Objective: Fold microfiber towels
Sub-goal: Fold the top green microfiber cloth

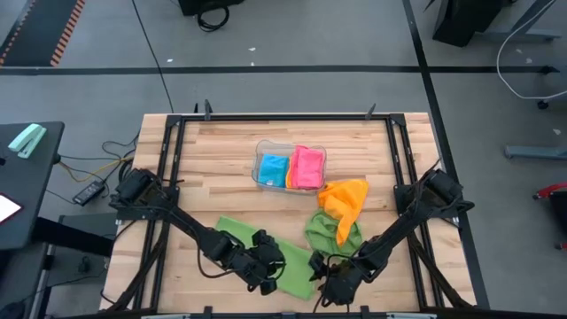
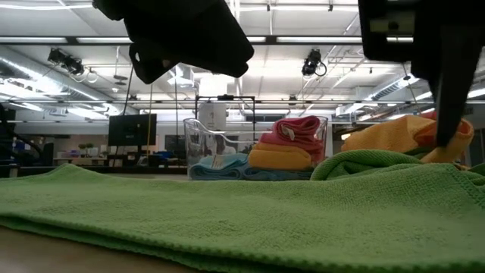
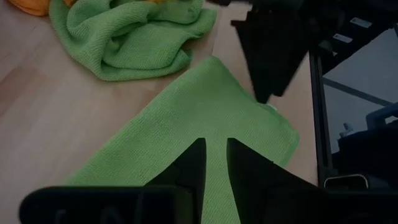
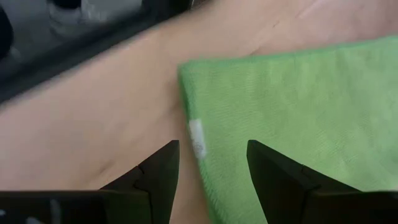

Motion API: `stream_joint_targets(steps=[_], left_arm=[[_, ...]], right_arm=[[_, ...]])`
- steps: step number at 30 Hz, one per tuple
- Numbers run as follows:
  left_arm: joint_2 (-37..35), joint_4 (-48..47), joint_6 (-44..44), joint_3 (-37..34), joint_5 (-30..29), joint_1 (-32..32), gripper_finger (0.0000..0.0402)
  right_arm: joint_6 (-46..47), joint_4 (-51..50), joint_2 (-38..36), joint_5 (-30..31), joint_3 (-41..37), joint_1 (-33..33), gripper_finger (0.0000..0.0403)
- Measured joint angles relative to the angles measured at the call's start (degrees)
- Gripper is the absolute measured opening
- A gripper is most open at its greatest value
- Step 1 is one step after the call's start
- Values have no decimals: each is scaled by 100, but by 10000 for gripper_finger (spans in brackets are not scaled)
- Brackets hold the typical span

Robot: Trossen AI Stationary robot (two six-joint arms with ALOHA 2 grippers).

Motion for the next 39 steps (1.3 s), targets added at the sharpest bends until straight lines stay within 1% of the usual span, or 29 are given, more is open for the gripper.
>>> stream_joint_targets(steps=[8, 19, 23, 25, 27, 33, 35, 37, 39], left_arm=[[0, -76, -31, 0, 0, 0, 69], [0, 3, -35, 0, 0, 0, 75], [0, 1, -35, 0, 1, 0, 71], [0, 1, -35, 0, 1, 0, 68], [0, 1, -35, 0, 0, 0, 67], [0, 1, -35, 0, 1, 0, 73], [0, -9, -35, 0, 0, 0, 75], [0, -12, -35, 0, 0, 0, 74], [0, -12, -35, 0, 1, 0, 72]], right_arm=[[-567, 119, 314, 99, -4, -45, 197], [-1013, 120, 334, 165, -20, -283, 197], [-1153, 101, 334, -18, -20, -377, 190], [-1218, 79, 335, -175, -20, -386, 174], [-1290, 67, 365, -295, -22, -388, 149], [-1306, -49, 409, -584, -20, -386, 47], [-1302, -81, 409, -708, -18, -410, 18], [-1211, -134, 397, -827, -13, -425, 9], [-1031, -248, 360, -913, -13, -440, 9]])
